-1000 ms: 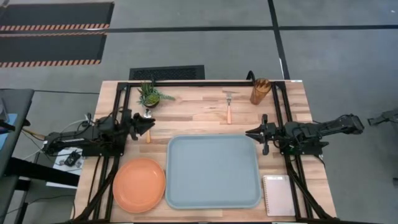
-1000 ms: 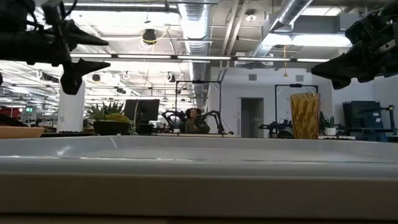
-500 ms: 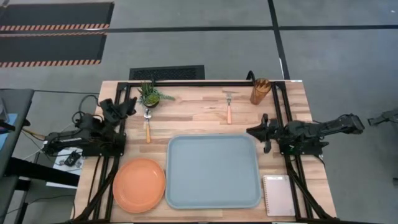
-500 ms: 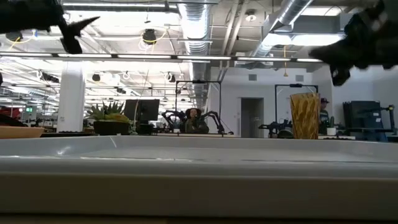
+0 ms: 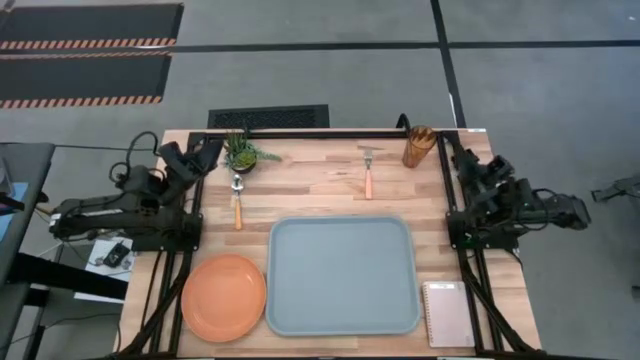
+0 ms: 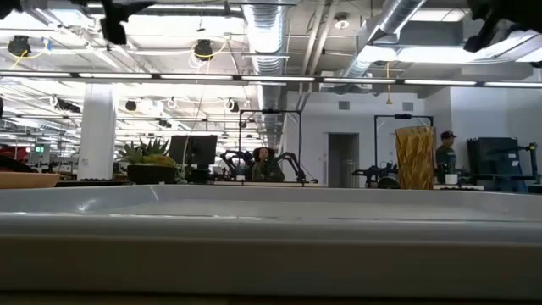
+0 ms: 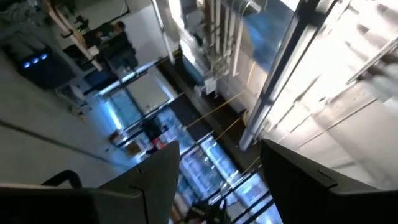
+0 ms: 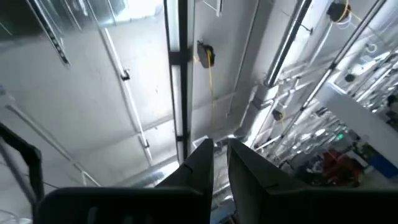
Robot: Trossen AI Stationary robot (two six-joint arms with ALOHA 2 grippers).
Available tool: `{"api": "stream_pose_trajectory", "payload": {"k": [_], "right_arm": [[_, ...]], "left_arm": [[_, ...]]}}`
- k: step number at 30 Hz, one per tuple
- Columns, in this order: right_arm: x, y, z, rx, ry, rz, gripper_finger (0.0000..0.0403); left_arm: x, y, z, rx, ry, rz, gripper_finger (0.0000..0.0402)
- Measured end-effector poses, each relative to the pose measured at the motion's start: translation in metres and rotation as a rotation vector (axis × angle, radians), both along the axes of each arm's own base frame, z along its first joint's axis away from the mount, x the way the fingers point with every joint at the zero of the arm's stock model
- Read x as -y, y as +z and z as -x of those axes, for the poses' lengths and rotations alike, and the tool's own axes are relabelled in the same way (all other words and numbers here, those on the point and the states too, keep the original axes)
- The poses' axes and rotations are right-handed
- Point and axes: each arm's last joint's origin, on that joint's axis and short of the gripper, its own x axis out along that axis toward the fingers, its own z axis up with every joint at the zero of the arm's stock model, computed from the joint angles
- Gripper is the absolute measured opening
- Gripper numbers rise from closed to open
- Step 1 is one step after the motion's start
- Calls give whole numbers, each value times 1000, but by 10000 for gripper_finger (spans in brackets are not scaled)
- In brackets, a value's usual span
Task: Pick and place plate/cup/fork/spoon on tray
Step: Put the orange cup on the top of the gray tray
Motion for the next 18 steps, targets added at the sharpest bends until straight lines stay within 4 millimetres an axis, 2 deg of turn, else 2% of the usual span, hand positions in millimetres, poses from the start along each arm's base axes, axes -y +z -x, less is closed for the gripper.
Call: {"api": "stream_pose_trajectory", "payload": {"k": [4,8,11,14,18], "right_arm": [[4,16,-2,-88,-60,-52,72],[10,38,-12,-423,-152,-229,73],[15,58,-15,-672,-295,-349,80],[21,72,-24,-900,-425,-393,97],[32,88,-30,-993,-522,-557,139]], "left_arm": [[-3,21,-10,-100,-18,0,213],[-9,42,-16,-225,-12,43,213],[-14,55,-20,-363,18,70,213],[-19,63,-26,-519,51,66,213],[-26,68,-36,-635,69,60,214]]}}
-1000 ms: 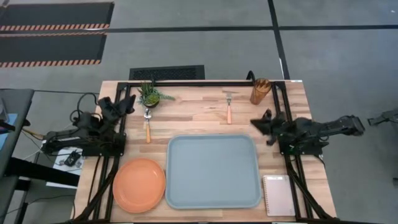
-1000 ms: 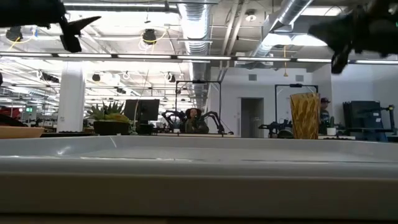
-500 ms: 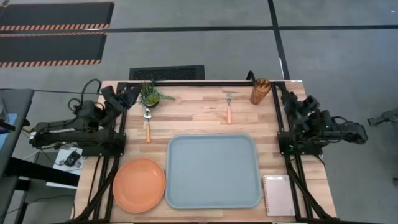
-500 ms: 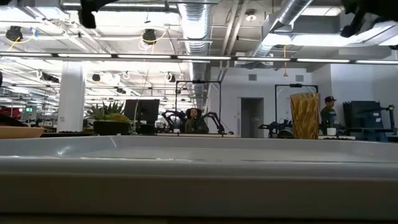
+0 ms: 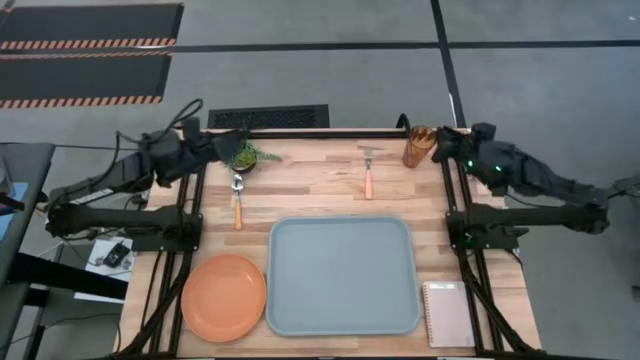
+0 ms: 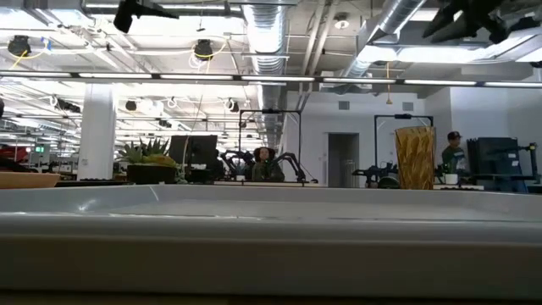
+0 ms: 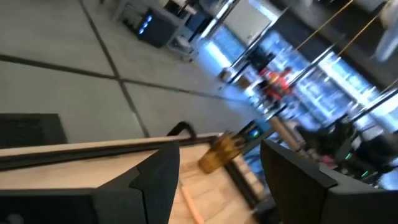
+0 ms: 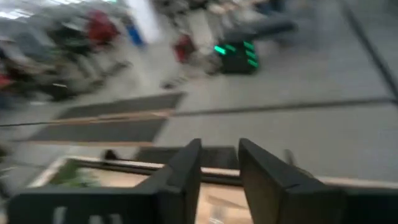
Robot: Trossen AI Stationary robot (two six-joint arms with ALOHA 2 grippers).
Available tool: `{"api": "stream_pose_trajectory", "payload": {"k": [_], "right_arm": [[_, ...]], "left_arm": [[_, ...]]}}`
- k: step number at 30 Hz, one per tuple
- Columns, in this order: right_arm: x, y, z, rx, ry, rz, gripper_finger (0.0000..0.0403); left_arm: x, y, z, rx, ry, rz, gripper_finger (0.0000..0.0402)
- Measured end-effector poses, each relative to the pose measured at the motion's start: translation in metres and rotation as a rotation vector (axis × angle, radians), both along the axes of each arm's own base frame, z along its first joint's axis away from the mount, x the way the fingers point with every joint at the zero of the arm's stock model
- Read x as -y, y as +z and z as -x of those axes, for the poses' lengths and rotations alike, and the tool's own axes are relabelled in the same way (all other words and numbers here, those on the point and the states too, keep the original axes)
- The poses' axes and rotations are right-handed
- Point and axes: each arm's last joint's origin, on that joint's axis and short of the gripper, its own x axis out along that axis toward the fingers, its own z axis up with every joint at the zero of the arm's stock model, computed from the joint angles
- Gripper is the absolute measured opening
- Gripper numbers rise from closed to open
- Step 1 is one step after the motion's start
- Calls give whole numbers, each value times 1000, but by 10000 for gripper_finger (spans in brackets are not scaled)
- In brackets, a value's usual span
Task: Pick and place plate/cup/fork/spoon on tray
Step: Put the orange cup on the top of the gray tray
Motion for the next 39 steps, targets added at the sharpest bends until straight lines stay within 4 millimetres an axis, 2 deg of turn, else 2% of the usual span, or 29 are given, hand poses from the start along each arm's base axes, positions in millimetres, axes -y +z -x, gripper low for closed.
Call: {"api": "stream_pose_trajectory", "payload": {"k": [6,9,15,25,39], "right_arm": [[20,4,-12,-160,-113,-130,225],[34,-4,-16,-213,-180,-234,243],[64,-21,-17,-240,-180,-456,236],[112,-33,-4,-178,-161,-607,225],[122,-54,-13,-302,-238,-722,222]], "left_arm": [[-10,-3,-13,-53,-57,23,240],[-14,-6,-17,-54,-99,56,265],[-16,-7,-18,-51,-112,64,299],[-14,-7,-19,-48,-162,74,302],[-15,-7,-19,-60,-160,60,302]]}}
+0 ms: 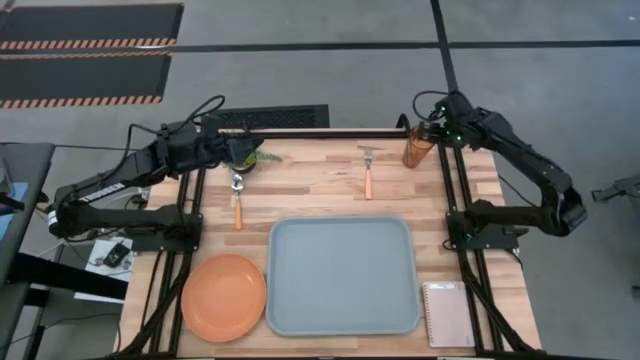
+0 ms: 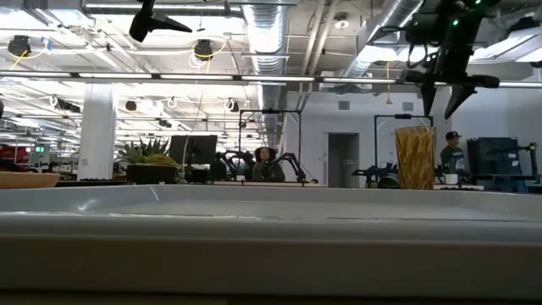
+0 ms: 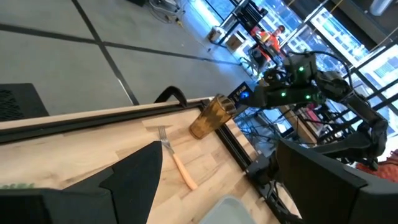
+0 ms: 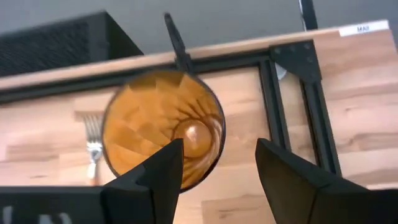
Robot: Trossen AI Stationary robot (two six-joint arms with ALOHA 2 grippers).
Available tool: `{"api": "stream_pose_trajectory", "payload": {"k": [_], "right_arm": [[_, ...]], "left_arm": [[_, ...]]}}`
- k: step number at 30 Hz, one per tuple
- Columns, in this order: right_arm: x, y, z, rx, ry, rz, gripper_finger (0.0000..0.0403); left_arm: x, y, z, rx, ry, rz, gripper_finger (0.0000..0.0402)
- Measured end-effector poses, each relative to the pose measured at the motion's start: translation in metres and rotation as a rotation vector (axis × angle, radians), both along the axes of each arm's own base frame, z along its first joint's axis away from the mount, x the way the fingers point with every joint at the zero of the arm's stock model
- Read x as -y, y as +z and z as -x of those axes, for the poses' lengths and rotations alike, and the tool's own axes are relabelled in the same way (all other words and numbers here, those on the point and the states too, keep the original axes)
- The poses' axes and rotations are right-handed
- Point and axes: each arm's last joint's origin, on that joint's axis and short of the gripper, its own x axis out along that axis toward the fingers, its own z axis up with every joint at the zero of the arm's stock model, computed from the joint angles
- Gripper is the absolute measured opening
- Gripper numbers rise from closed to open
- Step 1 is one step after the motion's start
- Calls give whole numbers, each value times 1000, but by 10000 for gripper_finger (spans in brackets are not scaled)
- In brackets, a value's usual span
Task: Pick and place plate/cup/fork/spoon on tray
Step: Put the orange cup on the top of the gray tray
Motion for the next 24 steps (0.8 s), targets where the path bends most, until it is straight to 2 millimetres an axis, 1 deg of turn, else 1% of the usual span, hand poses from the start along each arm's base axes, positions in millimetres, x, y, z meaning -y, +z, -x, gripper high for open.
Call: {"api": "stream_pose_trajectory", "payload": {"k": [3,7,10,15,17,21,24], "right_arm": [[5,-10,-6,-47,-19,-46,218],[7,-16,-11,-109,-52,-48,209],[8,-17,-11,-100,-69,-51,196],[10,-17,-11,-77,-91,-49,164],[10,-23,-12,-79,-92,-57,153],[14,-42,-15,-93,-85,-95,140],[16,-48,-17,-119,-107,-104,135]], "left_arm": [[0,0,0,-2,12,-3,302],[0,-2,1,-19,24,1,302],[0,-3,1,-34,25,7,302],[0,-4,1,-37,25,8,302],[0,-4,1,-37,25,8,302],[0,-3,1,-37,25,7,302],[0,-3,1,-36,25,7,302]]}}
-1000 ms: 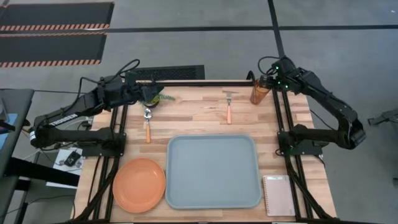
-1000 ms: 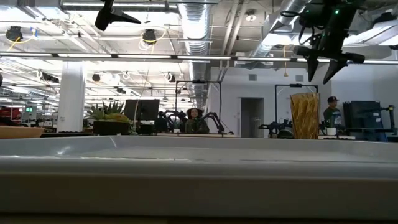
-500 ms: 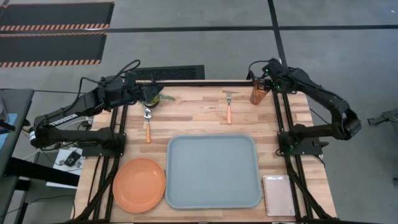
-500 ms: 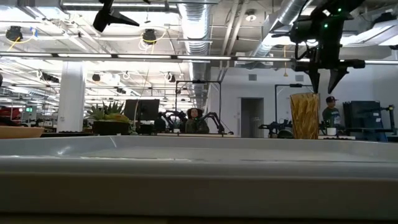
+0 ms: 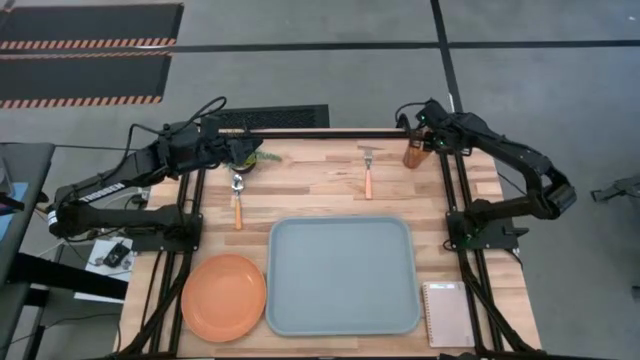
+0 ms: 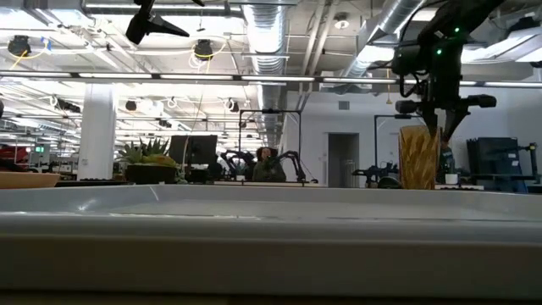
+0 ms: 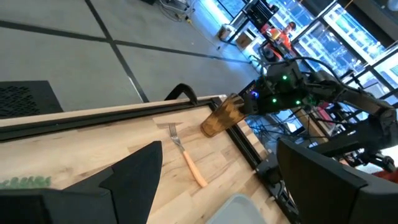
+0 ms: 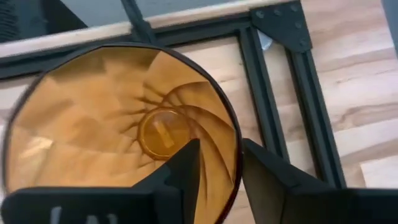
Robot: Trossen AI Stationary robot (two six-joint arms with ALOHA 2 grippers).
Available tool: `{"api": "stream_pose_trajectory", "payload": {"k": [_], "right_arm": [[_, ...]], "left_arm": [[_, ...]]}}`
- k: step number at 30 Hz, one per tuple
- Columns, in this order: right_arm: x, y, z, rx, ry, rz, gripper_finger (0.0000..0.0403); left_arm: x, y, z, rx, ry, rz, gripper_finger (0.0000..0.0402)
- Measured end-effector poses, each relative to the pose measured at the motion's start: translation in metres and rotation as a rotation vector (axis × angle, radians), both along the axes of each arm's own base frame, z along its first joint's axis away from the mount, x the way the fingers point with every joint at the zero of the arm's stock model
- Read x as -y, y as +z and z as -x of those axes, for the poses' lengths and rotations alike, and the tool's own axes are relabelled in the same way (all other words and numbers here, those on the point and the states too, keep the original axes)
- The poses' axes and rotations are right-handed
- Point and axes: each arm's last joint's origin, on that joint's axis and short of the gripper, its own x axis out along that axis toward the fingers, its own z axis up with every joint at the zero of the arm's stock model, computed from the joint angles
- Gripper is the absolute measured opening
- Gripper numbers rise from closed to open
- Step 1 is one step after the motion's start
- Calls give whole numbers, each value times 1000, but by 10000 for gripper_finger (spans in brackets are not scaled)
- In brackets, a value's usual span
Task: Pick and place plate/cup/fork/spoon on tray
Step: Put the orange cup on the top of the gray tray
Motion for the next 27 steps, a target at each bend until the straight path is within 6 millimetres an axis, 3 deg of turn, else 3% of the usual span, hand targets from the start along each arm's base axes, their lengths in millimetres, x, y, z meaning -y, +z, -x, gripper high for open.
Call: {"api": "stream_pose_trajectory", "payload": {"k": [4,10,19,27], "right_arm": [[0,0,-1,4,-1,4,110],[0,2,-1,14,16,4,18],[-6,6,-4,47,85,-1,9],[-16,28,-17,84,177,33,10]], "left_arm": [[0,0,0,0,0,0,302],[-1,0,0,-3,27,-7,302],[-2,-1,-7,-35,-57,-74,295],[-14,-12,-46,-47,-180,-123,268]]}}
